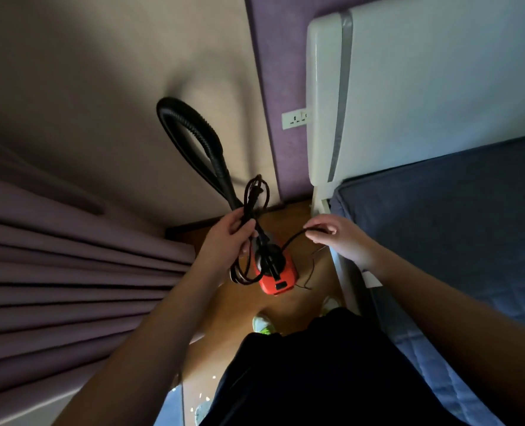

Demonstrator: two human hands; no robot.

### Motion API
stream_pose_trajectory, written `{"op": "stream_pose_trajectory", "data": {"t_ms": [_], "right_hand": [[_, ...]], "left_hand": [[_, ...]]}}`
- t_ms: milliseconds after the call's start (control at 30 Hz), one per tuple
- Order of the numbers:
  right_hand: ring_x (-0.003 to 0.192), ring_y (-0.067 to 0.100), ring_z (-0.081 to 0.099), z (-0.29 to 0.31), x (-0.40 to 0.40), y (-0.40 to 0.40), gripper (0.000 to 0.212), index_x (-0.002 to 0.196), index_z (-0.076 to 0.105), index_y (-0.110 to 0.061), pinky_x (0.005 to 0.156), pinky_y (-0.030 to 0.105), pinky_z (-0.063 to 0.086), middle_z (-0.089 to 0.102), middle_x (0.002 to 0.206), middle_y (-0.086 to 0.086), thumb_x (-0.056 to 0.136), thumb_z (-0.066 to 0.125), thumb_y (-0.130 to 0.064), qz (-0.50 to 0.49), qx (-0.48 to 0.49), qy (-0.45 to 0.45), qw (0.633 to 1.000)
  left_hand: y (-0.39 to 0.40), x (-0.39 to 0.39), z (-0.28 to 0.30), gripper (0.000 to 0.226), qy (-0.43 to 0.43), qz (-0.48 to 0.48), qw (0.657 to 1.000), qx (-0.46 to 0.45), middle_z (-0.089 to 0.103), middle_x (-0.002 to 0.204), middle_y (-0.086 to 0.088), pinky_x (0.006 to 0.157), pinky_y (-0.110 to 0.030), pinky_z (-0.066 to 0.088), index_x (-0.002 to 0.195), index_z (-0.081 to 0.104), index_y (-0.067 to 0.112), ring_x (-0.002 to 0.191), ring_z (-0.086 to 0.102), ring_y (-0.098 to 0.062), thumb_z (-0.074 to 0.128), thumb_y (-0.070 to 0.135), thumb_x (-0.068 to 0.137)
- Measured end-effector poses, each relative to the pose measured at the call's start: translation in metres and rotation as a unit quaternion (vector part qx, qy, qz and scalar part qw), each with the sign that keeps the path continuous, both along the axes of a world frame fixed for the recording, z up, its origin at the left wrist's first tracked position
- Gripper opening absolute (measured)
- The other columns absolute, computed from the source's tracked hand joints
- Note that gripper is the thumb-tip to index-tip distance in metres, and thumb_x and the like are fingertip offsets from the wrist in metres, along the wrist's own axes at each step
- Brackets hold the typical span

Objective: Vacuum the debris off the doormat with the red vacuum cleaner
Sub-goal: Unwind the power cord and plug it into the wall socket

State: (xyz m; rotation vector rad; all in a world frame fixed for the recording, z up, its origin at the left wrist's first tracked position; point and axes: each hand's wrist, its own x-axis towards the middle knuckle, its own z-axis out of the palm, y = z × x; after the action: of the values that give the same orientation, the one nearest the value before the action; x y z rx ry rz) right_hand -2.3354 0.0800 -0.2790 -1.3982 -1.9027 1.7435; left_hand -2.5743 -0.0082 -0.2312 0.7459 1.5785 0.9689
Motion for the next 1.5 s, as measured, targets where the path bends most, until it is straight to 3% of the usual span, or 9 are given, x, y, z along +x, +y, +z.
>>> {"op": "stream_pose_trajectory", "data": {"t_ms": [167, 333, 567, 833, 967, 1133, 1233, 1333, 1500], "right_hand": [[0.098, 0.002, 0.059, 0.032, -0.024, 0.011, 0.038, 0.126, 0.061, -0.029, 0.077, 0.015, 0.041, 0.061, 0.108, -0.015, 0.09, 0.066, -0.04, 0.212, 0.035, -0.093, 0.972], [0.114, 0.016, 0.054, 0.038, -0.059, 0.012, 0.036, 0.116, 0.064, -0.029, 0.105, 0.043, 0.038, 0.061, 0.119, -0.008, 0.084, 0.067, -0.045, 0.312, 0.165, -0.154, 0.923], [0.12, 0.007, 0.057, 0.065, -0.068, 0.021, 0.049, 0.114, 0.067, -0.026, 0.109, 0.028, 0.031, 0.069, 0.117, -0.011, 0.079, 0.063, -0.061, 0.174, -0.152, 0.13, 0.964], [0.064, 0.012, 0.053, 0.068, -0.062, 0.04, 0.027, 0.079, 0.067, -0.023, 0.074, 0.03, 0.043, 0.053, 0.059, -0.006, 0.097, 0.052, -0.037, 0.136, -0.008, 0.152, 0.979], [0.073, 0.013, 0.062, 0.072, -0.056, 0.05, 0.036, 0.085, 0.069, -0.008, 0.088, 0.028, 0.045, 0.061, 0.066, -0.004, 0.094, 0.05, -0.037, 0.112, -0.041, 0.198, 0.973], [0.098, 0.025, 0.066, 0.076, -0.057, 0.042, 0.025, 0.105, 0.066, -0.047, 0.102, 0.033, 0.042, 0.07, 0.084, 0.002, 0.1, 0.043, -0.037, 0.221, -0.057, 0.137, 0.964], [0.098, 0.022, 0.066, 0.08, -0.058, 0.033, 0.035, 0.134, 0.048, -0.045, 0.102, 0.03, 0.04, 0.068, 0.08, -0.005, 0.105, 0.038, -0.027, 0.23, -0.073, 0.144, 0.96], [0.099, 0.016, 0.065, 0.085, -0.053, 0.033, 0.027, 0.125, 0.057, -0.028, 0.104, 0.034, 0.04, 0.069, 0.086, -0.003, 0.104, 0.04, -0.025, 0.183, -0.091, 0.187, 0.961], [0.082, 0.02, 0.065, 0.08, -0.04, 0.055, 0.049, 0.085, 0.068, -0.018, 0.087, 0.037, 0.049, 0.068, 0.081, 0.002, 0.084, 0.054, -0.064, 0.051, -0.108, 0.233, 0.965]], "left_hand": [[0.022, 0.008, 0.034, 0.045, 0.016, 0.021, 0.999, 0.037, 0.068, 0.078, 0.004, 0.048, -0.018, 0.038, 0.145, 0.043, 0.016, 0.054, 0.049, -0.008, 0.051, 0.009, 0.101], [0.049, 0.015, 0.061, 0.048, -0.049, 0.08, 0.991, 0.097, 0.061, 0.087, -0.007, 0.053, -0.022, 0.04, 0.148, 0.039, 0.018, 0.06, 0.049, -0.011, 0.05, 0.009, 0.101], [0.073, 0.013, 0.091, 0.039, -0.095, 0.128, 0.979, 0.125, 0.072, 0.1, -0.004, 0.07, -0.027, 0.055, 0.138, 0.049, 0.017, 0.084, 0.067, -0.017, 0.049, 0.006, 0.101], [0.076, -0.005, 0.097, 0.037, 0.051, 0.16, 0.982, 0.092, 0.075, 0.096, -0.007, 0.072, -0.039, 0.061, 0.13, 0.055, 0.021, 0.085, 0.074, -0.022, 0.06, 0.008, 0.097], [0.076, -0.005, 0.093, 0.029, 0.091, 0.161, 0.979, 0.082, 0.074, 0.086, 0.0, 0.067, -0.04, 0.058, 0.115, 0.057, 0.034, 0.081, 0.074, -0.017, 0.057, 0.009, 0.099], [0.08, 0.004, 0.08, 0.032, 0.045, 0.195, 0.977, 0.075, 0.072, 0.106, -0.006, 0.07, -0.039, 0.059, 0.133, 0.052, 0.017, 0.09, 0.072, -0.017, 0.048, 0.007, 0.103], [0.084, 0.006, 0.072, 0.04, 0.042, 0.198, 0.977, 0.064, 0.068, 0.117, -0.005, 0.081, -0.044, 0.06, 0.141, 0.046, 0.016, 0.1, 0.069, -0.019, 0.045, 0.004, 0.103], [0.083, 0.007, 0.069, 0.042, 0.088, 0.175, 0.98, 0.048, 0.069, 0.11, 0.004, 0.064, -0.026, 0.058, 0.14, 0.043, 0.022, 0.089, 0.071, -0.013, 0.046, 0.004, 0.102], [0.081, 0.009, 0.056, 0.039, 0.105, 0.162, 0.981, 0.031, 0.071, 0.109, 0.001, 0.049, -0.011, 0.041, 0.141, 0.044, 0.016, 0.071, 0.068, -0.012, 0.045, 0.006, 0.103]]}}
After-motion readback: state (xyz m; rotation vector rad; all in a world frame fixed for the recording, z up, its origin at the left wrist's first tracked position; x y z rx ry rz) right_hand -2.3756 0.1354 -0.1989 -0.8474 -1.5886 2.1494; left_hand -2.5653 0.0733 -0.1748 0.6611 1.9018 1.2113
